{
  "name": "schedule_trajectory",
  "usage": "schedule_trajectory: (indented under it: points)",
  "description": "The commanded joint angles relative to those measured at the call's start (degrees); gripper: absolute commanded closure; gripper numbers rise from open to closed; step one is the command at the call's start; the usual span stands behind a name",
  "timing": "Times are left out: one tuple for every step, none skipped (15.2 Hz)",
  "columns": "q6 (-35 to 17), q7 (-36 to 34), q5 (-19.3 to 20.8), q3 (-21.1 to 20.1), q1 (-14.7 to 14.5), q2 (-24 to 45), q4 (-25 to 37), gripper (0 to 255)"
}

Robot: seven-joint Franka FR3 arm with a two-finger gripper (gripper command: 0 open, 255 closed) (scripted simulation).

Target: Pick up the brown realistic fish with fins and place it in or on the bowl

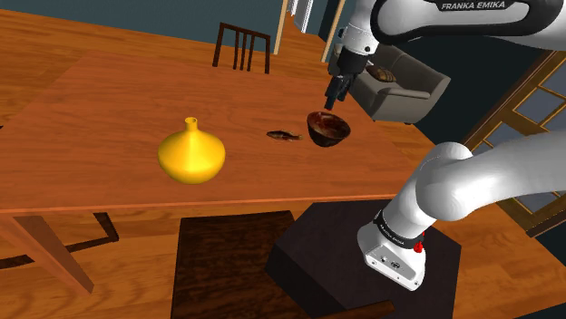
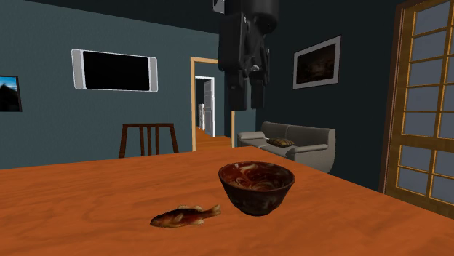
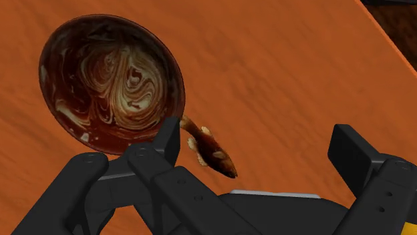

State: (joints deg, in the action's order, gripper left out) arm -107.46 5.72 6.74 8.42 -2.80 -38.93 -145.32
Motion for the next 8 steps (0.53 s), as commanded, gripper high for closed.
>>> schedule_trajectory:
  points:
    - [-4.08, 4.64, 0.86, 1.98, -0.86, 2.91, -0.77, 0]
    - [-6.22, 6.86, 1.19, 2.97, -1.32, 4.67, -1.03, 0]
    - [-8.35, 9.1, 1.44, 3.95, -1.81, 6.52, -1.19, 0]
    - [-10.47, 11.34, 1.62, 4.94, -2.36, 8.47, -1.25, 0]
    - [-12.56, 13.61, 1.72, 5.92, -2.94, 10.5, -1.22, 0]
    - [-14.64, 15.92, 1.69, 6.84, -3.51, 12.61, -1.08, 0]
    - [-16.68, 18.27, 1.55, 7.75, -4.13, 14.79, -0.86, 0]
    - [-18.69, 20.66, 1.29, 8.63, -4.77, 17.04, -0.54, 0]
